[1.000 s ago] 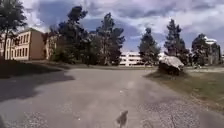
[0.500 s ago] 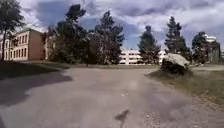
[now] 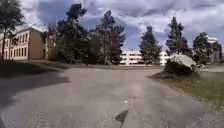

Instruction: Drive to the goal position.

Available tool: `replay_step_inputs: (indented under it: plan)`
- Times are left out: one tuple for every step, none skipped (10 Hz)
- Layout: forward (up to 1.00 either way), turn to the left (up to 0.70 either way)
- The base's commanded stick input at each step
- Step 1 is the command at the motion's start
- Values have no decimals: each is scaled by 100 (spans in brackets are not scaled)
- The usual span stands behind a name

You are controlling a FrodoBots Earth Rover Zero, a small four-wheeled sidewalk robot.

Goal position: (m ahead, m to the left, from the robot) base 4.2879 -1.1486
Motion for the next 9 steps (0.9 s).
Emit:
replay_step_inputs:
  plan:
    - [70,0]
    - [70,0]
    - [70,0]
    - [70,0]
    - [70,0]
    - [70,0]
    - [70,0]
    - [70,0]
    - [70,0]
